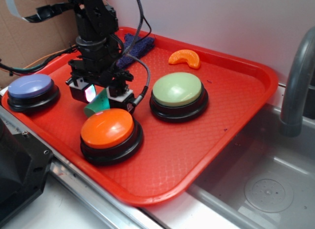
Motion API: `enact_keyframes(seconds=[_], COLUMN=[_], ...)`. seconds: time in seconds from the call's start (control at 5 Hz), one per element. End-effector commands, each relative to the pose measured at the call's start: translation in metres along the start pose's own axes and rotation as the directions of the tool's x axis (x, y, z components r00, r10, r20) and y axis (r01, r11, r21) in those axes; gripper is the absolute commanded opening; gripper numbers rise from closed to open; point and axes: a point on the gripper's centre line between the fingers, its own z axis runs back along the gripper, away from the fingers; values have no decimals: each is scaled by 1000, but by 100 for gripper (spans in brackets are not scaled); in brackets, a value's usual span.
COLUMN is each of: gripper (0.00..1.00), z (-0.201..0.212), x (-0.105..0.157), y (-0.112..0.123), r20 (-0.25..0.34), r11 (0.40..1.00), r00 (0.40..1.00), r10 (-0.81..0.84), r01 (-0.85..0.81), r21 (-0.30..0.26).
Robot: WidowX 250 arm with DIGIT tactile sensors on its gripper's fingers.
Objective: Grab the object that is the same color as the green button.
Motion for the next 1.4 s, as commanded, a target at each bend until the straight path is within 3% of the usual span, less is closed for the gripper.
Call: enact_keyframes(seconds=[0.0,0.2,0.4,0.6,0.8,1.2], gripper=[0,0,0,0,0,0], z=[29,77,127,171,186,161], x=[-2,-7,-14,-11,6,23], y=[17,33,49,65,74,69], r20=[9,96,191,225,248,180], r11=[995,991,988,985,988,990], r00=[997,990,971,959,956,975], r10=[-80,-108,-140,-175,-155,-129], r01=[80,115,149,171,151,116], r21=[-54,-74,-31,34,36,78])
